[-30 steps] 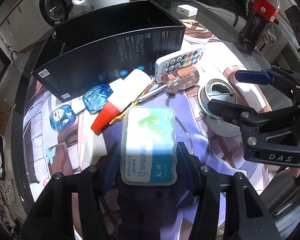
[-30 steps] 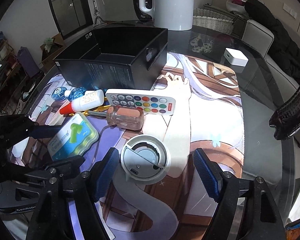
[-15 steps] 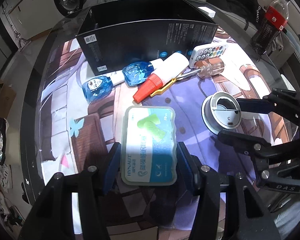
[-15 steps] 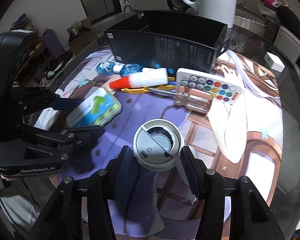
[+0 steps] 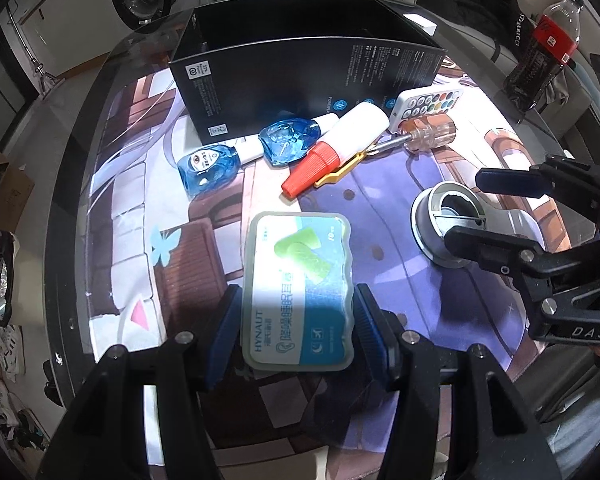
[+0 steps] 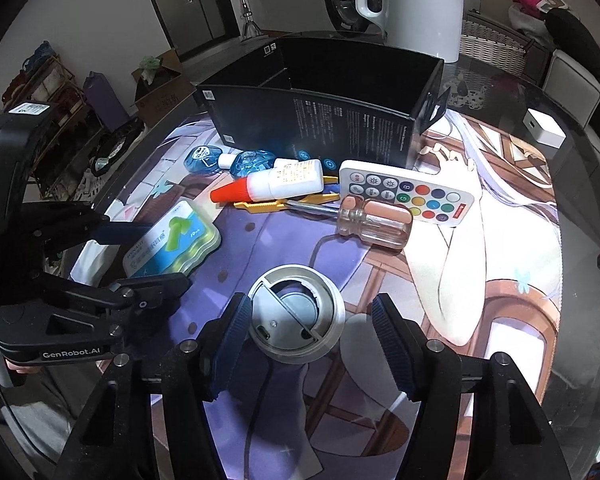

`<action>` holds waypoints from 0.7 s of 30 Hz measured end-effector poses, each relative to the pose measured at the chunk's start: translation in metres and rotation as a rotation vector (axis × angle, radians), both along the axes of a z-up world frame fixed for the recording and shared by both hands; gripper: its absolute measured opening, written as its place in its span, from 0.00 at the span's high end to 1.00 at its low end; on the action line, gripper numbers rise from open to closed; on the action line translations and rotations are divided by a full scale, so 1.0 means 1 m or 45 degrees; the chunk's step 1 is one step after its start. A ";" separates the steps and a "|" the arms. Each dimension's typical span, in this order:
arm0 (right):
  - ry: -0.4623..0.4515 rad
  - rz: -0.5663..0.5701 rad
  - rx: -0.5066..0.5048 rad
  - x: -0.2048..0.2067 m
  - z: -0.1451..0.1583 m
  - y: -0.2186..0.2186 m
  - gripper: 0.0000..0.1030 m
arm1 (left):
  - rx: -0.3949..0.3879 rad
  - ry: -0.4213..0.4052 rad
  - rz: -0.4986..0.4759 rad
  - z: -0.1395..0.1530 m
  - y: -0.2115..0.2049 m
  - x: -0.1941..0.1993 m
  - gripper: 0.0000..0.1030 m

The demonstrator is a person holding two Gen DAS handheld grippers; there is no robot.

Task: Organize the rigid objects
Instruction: 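Close the right tool fingers on the white round disc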

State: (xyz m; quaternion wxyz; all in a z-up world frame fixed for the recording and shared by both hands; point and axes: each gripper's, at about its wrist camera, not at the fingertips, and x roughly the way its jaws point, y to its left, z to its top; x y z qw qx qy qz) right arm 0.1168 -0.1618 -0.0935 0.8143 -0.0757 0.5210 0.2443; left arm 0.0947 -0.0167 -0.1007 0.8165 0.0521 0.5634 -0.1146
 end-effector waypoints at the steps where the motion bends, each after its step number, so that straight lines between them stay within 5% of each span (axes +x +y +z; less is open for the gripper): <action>1: 0.001 0.004 -0.001 -0.001 0.000 0.001 0.37 | 0.002 -0.001 -0.001 0.000 0.000 0.000 0.47; 15: -0.027 0.057 -0.101 -0.013 -0.014 0.019 0.26 | 0.007 -0.003 0.002 0.000 -0.005 0.001 0.47; 21: -0.061 0.088 -0.122 -0.016 -0.012 0.029 0.45 | 0.006 -0.001 0.003 -0.001 -0.003 0.001 0.47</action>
